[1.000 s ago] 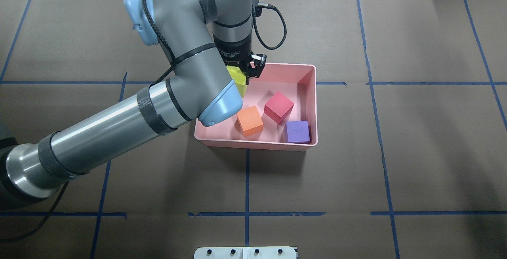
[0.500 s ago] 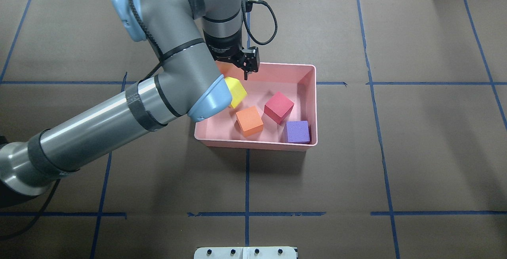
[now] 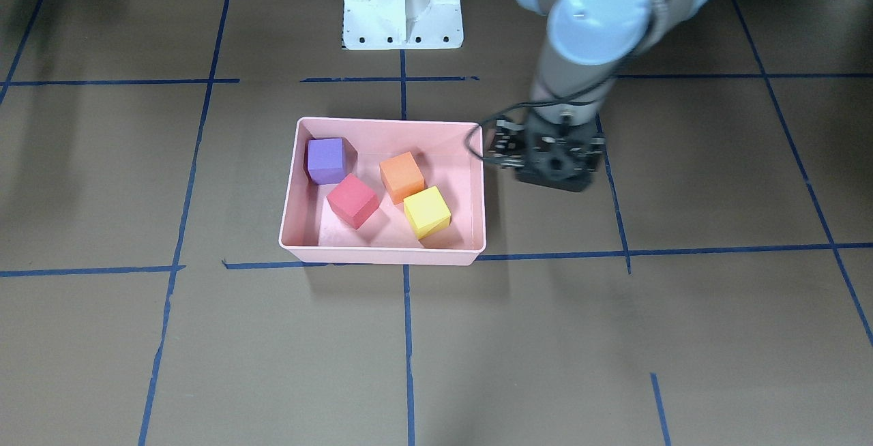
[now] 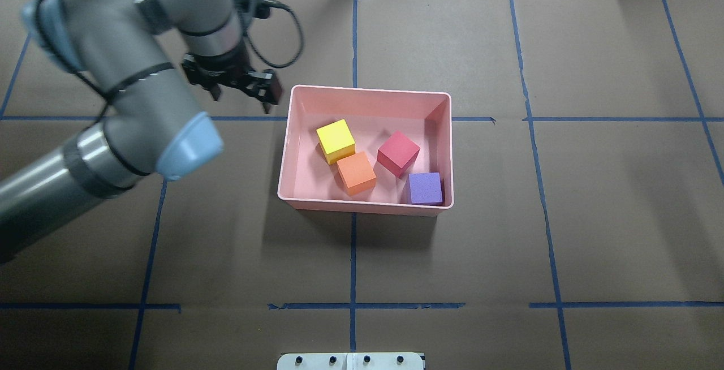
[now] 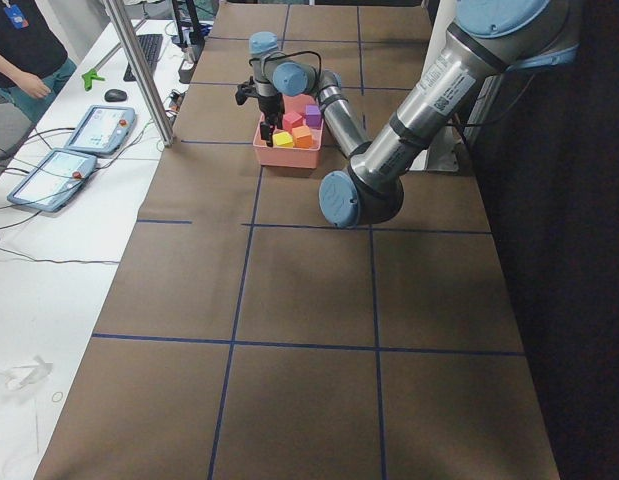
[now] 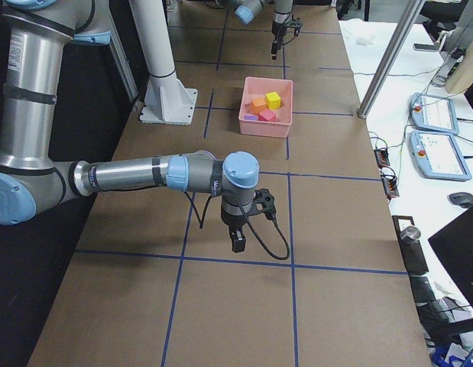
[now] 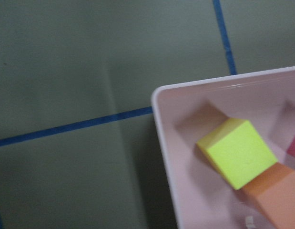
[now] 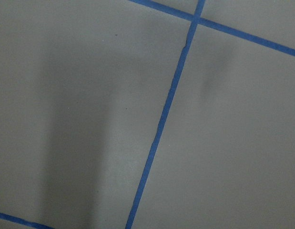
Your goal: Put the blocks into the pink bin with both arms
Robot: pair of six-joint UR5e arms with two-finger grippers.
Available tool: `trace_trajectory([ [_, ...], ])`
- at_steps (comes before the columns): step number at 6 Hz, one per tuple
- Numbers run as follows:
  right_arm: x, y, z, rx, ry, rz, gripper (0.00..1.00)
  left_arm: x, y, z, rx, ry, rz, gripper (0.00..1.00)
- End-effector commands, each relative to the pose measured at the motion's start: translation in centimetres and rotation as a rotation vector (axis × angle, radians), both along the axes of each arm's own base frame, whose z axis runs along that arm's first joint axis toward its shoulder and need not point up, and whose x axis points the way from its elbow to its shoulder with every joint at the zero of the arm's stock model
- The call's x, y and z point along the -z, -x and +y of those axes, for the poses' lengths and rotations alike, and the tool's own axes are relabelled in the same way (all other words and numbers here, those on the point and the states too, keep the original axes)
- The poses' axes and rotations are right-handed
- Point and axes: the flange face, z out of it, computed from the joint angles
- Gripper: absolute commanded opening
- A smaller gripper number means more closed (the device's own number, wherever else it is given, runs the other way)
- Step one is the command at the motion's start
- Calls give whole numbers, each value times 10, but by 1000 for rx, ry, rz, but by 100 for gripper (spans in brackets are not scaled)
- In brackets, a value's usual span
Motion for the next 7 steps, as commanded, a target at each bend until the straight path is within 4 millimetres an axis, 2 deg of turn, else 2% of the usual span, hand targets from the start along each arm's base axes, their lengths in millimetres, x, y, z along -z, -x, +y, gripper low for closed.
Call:
trace_trajectory([
  [1, 7, 1, -3, -43, 23, -20, 100, -108, 144, -20, -84, -73, -18, 100],
  [2, 15, 2, -7, -88, 43, -19, 100, -181, 234, -18, -102, -73, -30, 100],
  [3, 15, 2, -8, -89, 44, -19, 100, -251, 305, 7, -84, -33, -35, 100],
  [4, 16, 2, -8, -89, 42, -19, 100, -293, 349, 32, -74, -14, -44, 100],
  [5, 15, 2, -8, -89, 44, -19, 100, -325, 381, 59, -35, 34, -49, 100],
  [6, 14, 2, -8, -89, 46, -19, 100, -350, 388, 84, -25, 85, -53, 100],
  [7, 15, 2, -8, -89, 44, -19, 100, -356, 392, 85, -14, 98, -62, 100],
])
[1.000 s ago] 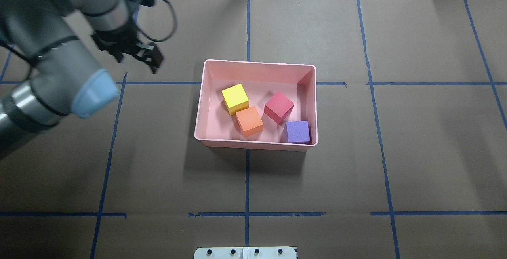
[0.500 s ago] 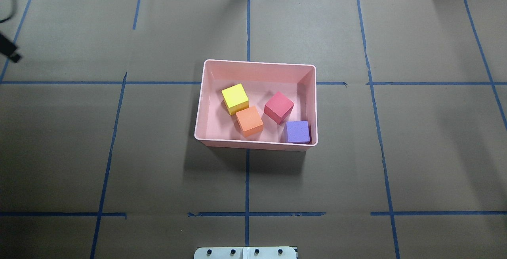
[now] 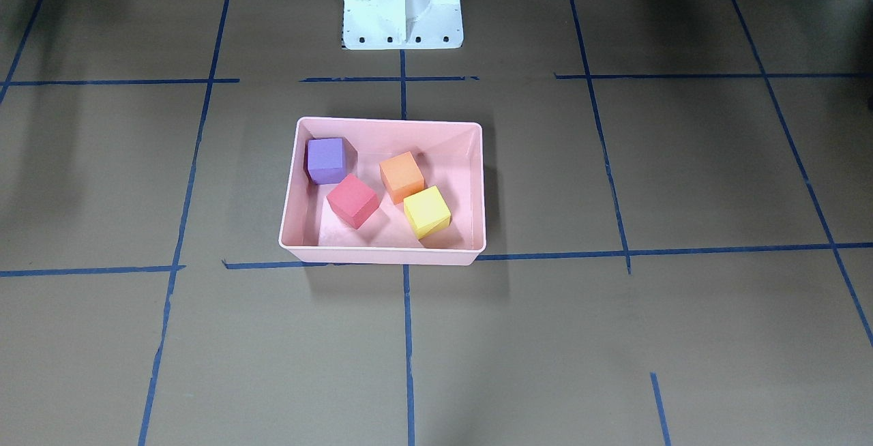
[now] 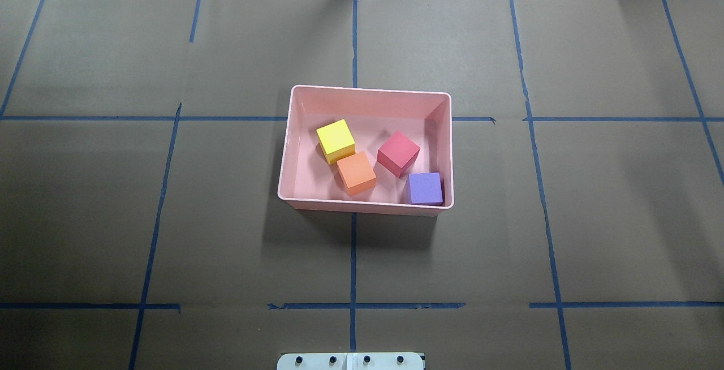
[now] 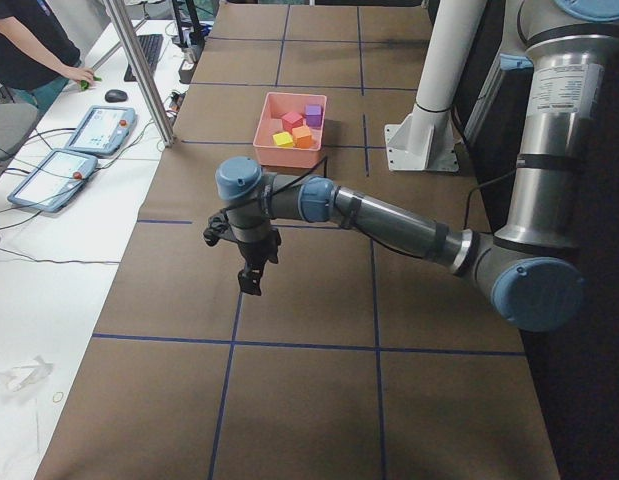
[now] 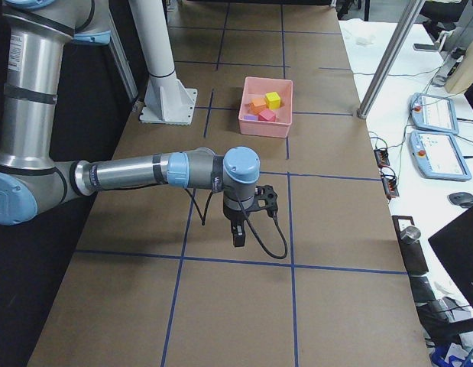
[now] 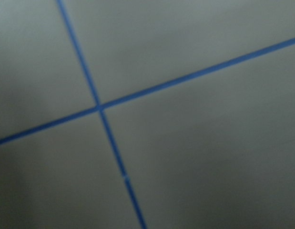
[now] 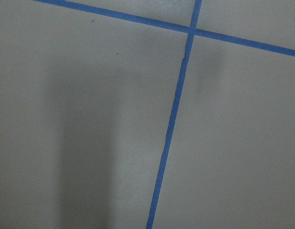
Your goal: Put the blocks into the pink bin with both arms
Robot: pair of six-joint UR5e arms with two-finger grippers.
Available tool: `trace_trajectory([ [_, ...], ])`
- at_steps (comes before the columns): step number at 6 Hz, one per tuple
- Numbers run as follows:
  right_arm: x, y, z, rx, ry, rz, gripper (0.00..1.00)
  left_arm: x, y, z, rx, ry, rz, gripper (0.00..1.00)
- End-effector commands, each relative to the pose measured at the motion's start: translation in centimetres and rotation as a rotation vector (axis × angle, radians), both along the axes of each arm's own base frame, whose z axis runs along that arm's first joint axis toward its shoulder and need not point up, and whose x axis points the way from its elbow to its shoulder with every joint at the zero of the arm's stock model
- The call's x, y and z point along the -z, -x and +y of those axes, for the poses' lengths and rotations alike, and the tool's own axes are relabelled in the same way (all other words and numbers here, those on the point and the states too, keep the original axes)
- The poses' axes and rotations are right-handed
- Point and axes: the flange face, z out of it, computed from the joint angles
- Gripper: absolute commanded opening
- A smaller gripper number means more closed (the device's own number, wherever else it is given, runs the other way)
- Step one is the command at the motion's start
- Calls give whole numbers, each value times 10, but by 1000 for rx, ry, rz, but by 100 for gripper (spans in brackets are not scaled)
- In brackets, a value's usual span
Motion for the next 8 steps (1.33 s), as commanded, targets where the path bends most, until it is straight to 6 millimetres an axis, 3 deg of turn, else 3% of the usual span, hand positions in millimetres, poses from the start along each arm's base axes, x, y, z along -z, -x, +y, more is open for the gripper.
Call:
trace_trajectory([
  [1, 0, 0, 0, 0, -1, 0, 100, -15, 8, 9, 19, 30, -6, 100],
  [2, 0, 0, 0, 0, -1, 1, 100, -4, 10, 10, 22, 10, -11, 100],
  [5, 0, 0, 0, 2, -5, 0, 100, -13, 10, 34, 14, 34, -8, 100],
  [8, 0, 0, 0, 2, -5, 0, 100, -16, 11, 36, 15, 40, -10, 100],
])
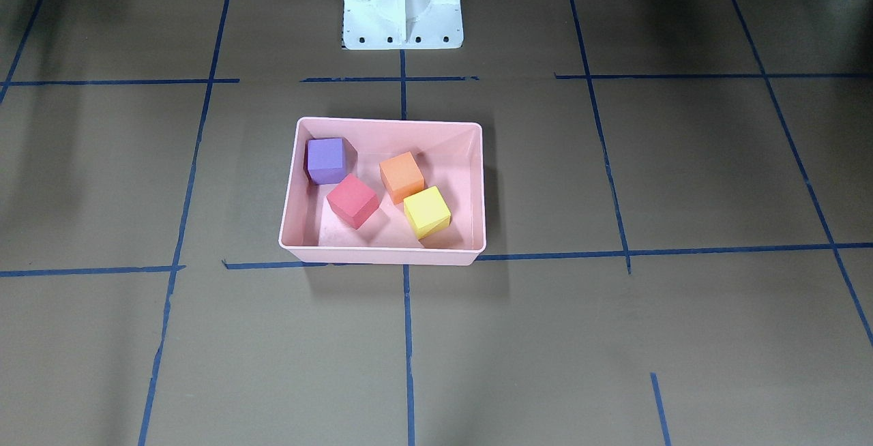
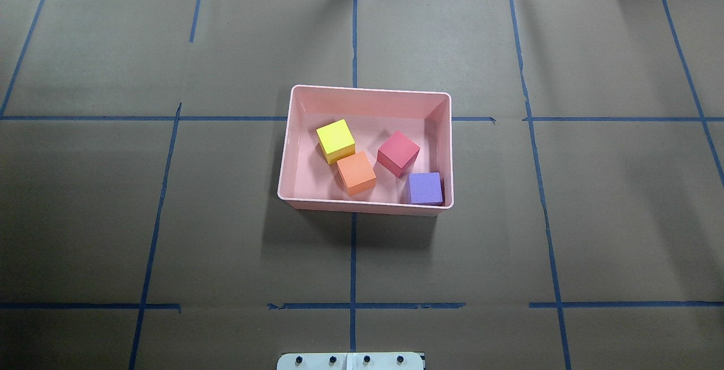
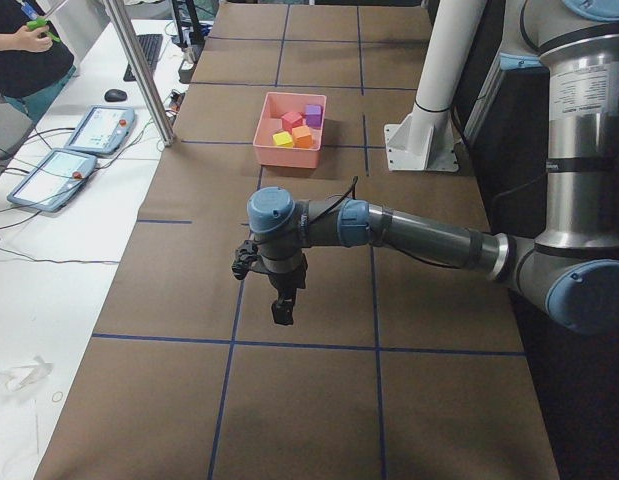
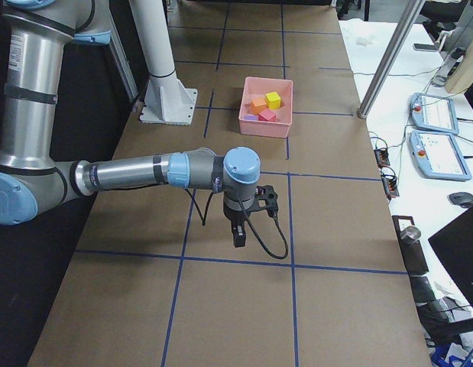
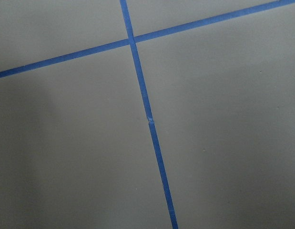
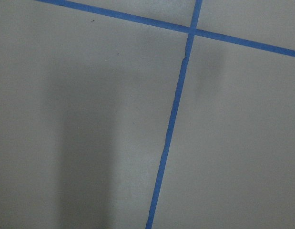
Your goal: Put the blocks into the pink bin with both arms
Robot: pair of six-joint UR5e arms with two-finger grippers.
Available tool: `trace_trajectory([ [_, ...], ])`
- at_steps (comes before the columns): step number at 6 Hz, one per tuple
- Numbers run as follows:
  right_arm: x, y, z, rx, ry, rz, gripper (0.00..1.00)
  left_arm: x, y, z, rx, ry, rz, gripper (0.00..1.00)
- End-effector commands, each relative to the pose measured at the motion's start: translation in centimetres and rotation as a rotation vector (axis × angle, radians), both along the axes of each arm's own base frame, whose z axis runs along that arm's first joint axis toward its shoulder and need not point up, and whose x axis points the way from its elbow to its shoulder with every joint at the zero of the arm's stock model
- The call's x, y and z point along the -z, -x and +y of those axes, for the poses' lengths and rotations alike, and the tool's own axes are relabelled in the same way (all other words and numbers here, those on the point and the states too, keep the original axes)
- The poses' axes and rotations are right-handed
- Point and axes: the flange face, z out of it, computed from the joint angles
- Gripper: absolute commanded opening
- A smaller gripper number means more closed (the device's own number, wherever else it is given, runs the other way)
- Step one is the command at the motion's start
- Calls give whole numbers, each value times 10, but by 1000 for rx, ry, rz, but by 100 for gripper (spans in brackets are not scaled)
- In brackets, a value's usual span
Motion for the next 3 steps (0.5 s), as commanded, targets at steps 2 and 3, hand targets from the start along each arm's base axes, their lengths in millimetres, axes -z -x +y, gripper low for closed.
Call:
trace_trajectory([
  [2, 0, 0, 0, -1, 1, -1, 100, -3, 0, 2, 1, 8, -1, 100],
  [3, 1, 1, 1, -1, 2, -8, 100, -4, 0, 2, -1, 11, -1, 100],
])
